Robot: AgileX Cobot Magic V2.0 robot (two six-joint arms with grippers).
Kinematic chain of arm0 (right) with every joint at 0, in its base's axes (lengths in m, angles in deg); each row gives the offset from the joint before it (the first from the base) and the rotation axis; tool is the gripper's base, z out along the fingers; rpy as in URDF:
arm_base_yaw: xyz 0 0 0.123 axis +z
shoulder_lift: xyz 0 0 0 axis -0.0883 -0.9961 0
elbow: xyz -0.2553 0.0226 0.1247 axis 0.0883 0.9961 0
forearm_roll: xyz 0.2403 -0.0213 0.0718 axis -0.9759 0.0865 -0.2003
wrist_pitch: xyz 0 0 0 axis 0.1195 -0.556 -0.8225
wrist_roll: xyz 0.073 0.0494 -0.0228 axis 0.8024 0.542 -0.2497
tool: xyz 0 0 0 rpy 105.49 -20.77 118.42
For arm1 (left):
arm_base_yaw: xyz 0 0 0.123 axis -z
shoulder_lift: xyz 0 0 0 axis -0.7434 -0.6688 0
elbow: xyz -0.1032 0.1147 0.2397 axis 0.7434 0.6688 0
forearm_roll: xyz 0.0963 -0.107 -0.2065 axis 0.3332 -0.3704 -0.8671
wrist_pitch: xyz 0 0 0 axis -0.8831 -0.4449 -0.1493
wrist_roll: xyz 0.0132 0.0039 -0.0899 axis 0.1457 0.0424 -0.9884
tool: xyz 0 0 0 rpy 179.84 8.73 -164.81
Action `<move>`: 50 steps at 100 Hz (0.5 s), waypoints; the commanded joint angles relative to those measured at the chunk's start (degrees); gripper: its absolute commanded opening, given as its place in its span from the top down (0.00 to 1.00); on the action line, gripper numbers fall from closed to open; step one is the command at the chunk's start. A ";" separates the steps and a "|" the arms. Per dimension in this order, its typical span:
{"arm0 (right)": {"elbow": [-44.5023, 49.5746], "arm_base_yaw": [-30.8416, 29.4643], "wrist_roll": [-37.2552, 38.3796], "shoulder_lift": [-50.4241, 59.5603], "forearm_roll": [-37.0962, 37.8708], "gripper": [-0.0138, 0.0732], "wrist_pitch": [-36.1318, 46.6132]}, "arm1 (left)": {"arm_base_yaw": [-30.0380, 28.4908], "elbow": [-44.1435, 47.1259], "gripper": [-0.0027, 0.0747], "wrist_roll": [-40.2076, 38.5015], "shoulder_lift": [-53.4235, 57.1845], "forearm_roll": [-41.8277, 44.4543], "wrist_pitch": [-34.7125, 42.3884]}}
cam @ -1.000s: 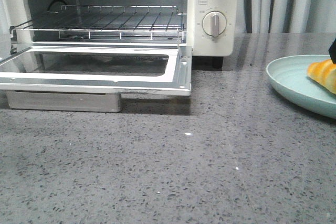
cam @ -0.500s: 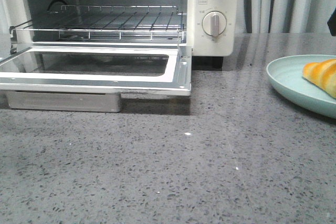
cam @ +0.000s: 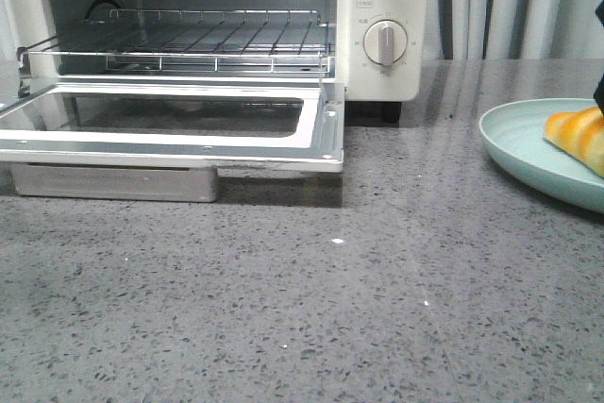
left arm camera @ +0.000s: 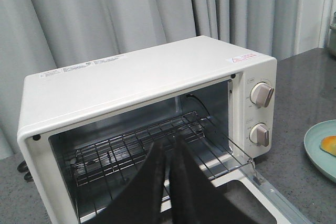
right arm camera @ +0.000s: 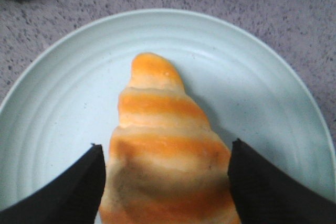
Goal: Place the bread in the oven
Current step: 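Lower the right gripper onto the croissant on the green plate and grasp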
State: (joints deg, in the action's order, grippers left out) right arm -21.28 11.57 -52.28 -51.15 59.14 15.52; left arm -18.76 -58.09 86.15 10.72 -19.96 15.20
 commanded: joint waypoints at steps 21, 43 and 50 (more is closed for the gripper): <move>-2.04 0.03 -0.54 -1.18 1.07 0.33 0.72 | -0.16 -2.17 0.99 -0.03 0.17 0.23 4.63; -2.04 0.03 -0.54 -1.33 1.07 0.53 -1.02 | -0.16 -2.17 0.99 -0.03 0.17 0.26 4.94; -2.04 0.03 -0.54 -1.33 1.07 0.62 -1.59 | -0.16 -2.17 0.99 -0.03 0.17 0.26 5.09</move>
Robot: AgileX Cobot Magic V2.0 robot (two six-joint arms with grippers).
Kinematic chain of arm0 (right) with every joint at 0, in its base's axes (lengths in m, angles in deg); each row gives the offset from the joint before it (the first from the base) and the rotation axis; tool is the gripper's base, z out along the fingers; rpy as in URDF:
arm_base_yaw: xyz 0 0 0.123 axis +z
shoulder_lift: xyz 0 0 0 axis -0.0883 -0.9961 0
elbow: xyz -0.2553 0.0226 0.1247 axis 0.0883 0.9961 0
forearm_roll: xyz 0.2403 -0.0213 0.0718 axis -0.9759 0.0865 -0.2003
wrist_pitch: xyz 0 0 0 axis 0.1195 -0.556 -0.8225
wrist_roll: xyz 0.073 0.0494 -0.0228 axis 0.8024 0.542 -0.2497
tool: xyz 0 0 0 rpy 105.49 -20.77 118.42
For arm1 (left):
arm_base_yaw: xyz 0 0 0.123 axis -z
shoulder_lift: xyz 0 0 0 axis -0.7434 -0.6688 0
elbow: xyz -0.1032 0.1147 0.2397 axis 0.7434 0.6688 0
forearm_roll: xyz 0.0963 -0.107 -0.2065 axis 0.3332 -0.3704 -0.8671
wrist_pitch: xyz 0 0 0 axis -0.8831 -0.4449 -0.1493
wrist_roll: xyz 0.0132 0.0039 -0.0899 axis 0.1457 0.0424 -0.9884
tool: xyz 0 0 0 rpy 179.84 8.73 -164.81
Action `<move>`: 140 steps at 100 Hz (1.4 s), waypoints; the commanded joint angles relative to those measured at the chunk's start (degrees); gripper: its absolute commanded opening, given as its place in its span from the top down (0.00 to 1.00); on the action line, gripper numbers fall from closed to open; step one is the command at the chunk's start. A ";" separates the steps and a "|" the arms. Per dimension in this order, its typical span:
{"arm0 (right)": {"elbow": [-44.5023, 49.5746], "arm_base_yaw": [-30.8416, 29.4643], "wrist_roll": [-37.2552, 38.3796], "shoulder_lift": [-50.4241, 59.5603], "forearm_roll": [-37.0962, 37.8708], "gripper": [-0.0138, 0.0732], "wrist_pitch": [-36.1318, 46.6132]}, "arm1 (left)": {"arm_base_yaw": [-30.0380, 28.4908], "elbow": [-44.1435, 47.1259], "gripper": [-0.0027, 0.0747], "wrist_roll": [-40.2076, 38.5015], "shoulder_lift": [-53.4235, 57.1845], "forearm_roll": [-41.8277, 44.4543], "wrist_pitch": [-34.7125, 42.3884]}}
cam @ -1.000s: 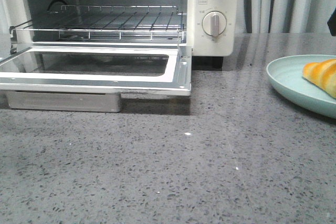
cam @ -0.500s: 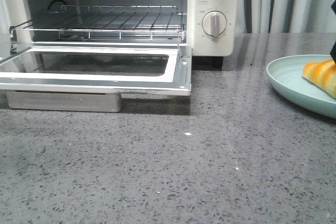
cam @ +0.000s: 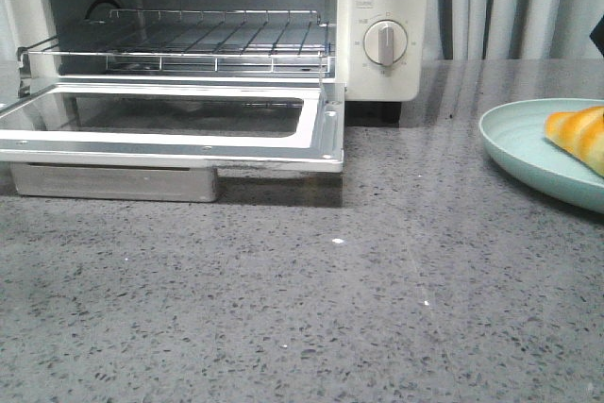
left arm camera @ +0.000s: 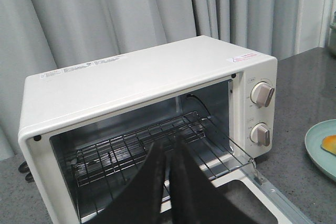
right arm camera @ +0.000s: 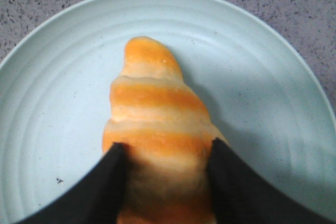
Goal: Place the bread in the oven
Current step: 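Lower the right gripper onto the croissant on the green plate and grasp, then lift the croissant off the plate with the right gripper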
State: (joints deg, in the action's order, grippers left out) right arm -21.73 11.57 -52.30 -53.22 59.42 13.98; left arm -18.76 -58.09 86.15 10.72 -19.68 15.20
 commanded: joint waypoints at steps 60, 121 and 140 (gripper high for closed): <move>-1.75 0.03 -0.52 0.93 0.52 0.91 -2.10 | -0.16 -2.17 0.99 -0.03 0.17 0.07 5.90; -9.89 0.03 -0.52 11.84 -2.75 0.91 -11.29 | -0.16 -2.17 0.99 -0.03 0.17 0.07 5.90; -9.92 0.12 -3.73 16.90 -8.65 0.91 -12.65 | -0.16 -2.17 0.99 -0.03 0.17 0.07 5.90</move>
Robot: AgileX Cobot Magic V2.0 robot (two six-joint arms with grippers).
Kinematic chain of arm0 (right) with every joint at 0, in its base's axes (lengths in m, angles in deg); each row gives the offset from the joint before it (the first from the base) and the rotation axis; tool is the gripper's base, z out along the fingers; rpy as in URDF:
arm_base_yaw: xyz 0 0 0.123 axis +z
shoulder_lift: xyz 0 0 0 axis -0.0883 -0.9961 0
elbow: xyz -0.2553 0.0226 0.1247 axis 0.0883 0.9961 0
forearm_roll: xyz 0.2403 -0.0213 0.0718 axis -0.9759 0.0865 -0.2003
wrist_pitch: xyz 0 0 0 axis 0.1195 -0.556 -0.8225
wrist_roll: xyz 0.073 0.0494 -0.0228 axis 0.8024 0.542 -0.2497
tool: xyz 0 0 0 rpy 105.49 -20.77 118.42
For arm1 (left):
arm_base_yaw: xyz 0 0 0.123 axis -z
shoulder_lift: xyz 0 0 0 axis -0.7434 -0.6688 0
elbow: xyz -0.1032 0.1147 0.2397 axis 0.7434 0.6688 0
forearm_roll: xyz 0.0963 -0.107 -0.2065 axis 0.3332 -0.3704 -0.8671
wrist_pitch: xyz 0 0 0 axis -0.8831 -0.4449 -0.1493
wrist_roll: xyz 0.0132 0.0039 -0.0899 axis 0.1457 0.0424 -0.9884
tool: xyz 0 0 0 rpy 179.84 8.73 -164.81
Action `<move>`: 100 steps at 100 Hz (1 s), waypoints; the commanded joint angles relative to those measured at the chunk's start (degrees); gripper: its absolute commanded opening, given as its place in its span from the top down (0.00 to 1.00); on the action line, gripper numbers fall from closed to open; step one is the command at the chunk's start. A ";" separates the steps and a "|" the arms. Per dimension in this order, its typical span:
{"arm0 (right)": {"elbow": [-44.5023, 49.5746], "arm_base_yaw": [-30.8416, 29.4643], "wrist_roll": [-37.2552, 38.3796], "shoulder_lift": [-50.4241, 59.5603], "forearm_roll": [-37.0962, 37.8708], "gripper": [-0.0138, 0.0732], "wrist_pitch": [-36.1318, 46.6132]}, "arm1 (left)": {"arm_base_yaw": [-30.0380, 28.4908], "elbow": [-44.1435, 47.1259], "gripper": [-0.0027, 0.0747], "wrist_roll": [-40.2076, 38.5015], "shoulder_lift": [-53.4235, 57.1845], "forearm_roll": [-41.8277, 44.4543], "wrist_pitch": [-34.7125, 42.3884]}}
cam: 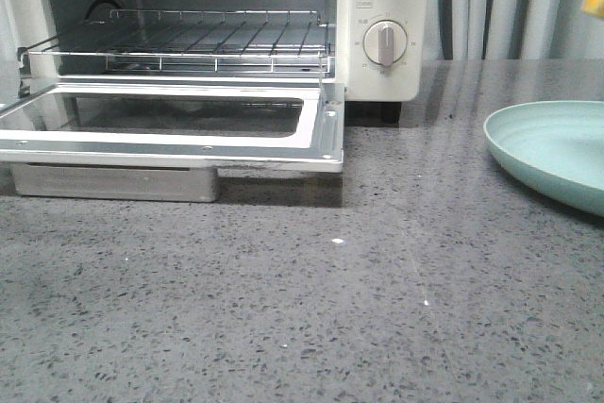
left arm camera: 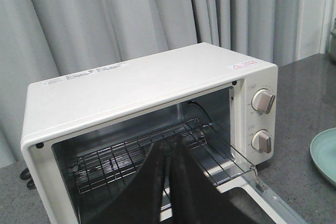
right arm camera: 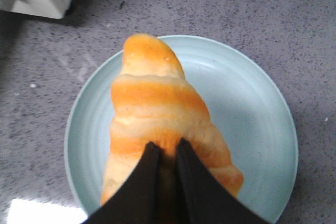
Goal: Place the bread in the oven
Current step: 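Lift the croissant off the plate with the right gripper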
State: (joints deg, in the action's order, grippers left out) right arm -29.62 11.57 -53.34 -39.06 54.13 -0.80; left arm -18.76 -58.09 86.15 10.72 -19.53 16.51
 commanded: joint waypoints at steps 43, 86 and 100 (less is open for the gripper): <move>-2.23 0.12 -23.95 5.05 -27.48 0.91 -0.61 | -0.16 -2.17 0.99 -0.13 0.17 -0.07 4.60; -6.33 0.12 -37.28 0.01 -41.65 0.91 -4.79 | -0.16 -2.17 0.99 -0.13 0.17 -0.17 4.60; -9.86 0.12 -39.29 -2.95 -43.80 0.91 -5.40 | -0.16 -2.17 0.99 -0.13 0.17 -0.17 4.60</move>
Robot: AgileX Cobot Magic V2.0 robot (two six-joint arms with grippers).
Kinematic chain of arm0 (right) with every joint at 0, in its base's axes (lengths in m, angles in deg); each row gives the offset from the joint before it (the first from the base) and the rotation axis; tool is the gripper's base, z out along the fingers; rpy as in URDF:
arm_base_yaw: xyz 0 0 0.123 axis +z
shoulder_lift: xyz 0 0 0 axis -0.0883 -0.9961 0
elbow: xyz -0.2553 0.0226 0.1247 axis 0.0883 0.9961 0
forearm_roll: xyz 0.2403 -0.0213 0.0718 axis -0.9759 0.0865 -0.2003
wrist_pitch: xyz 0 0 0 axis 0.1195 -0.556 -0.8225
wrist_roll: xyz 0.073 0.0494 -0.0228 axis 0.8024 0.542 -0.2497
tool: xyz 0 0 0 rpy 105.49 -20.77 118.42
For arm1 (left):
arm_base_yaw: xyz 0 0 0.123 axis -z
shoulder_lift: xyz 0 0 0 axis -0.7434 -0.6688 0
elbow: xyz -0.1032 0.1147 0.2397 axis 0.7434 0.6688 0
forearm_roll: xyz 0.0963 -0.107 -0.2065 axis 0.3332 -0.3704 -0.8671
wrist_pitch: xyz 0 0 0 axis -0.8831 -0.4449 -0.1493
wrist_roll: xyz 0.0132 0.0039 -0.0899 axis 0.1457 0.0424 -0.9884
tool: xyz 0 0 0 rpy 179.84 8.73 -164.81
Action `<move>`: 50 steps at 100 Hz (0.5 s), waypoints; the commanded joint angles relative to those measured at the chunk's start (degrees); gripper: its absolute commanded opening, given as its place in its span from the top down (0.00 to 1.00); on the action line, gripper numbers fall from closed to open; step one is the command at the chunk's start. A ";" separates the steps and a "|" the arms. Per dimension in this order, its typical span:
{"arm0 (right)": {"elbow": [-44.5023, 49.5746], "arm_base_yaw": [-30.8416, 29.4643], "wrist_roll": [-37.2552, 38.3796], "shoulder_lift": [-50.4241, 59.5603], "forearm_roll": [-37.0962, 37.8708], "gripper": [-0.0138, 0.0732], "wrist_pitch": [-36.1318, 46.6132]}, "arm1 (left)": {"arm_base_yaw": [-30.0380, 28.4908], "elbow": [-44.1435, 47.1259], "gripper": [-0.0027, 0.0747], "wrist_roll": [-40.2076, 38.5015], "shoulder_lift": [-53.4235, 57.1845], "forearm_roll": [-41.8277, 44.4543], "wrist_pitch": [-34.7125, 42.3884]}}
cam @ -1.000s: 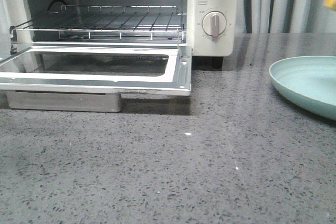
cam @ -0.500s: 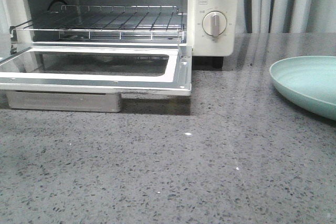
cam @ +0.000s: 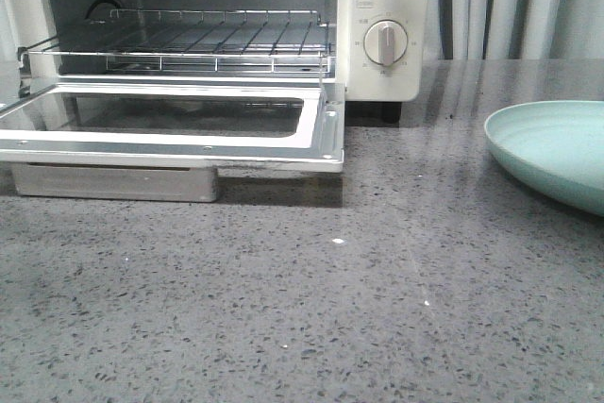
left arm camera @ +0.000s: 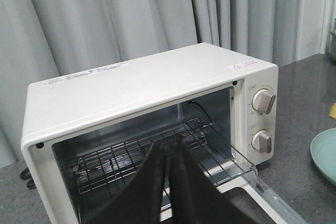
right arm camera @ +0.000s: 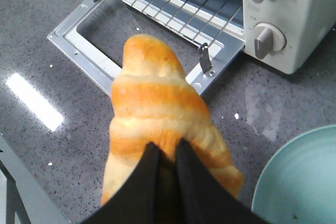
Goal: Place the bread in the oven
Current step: 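Lift the croissant off the plate with the right gripper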
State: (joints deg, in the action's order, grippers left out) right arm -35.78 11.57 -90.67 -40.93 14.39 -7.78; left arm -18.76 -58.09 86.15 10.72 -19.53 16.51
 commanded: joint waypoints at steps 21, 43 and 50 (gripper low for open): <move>-6.41 0.73 -4.28 -6.10 -6.61 0.91 -0.50 | -0.16 -2.17 0.99 -0.13 0.17 -0.17 4.60; -6.41 6.32 -7.04 -9.39 -8.38 0.91 1.36 | -0.16 -2.17 0.99 -0.13 0.17 -0.17 4.60; -6.41 7.81 -7.99 -10.19 -8.38 0.91 2.19 | -0.16 -2.17 0.99 -0.13 0.17 -0.17 4.60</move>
State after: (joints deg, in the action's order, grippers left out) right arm -40.11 17.88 -96.79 -51.34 9.49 -8.48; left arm -18.76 -58.09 86.15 10.72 -19.53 16.51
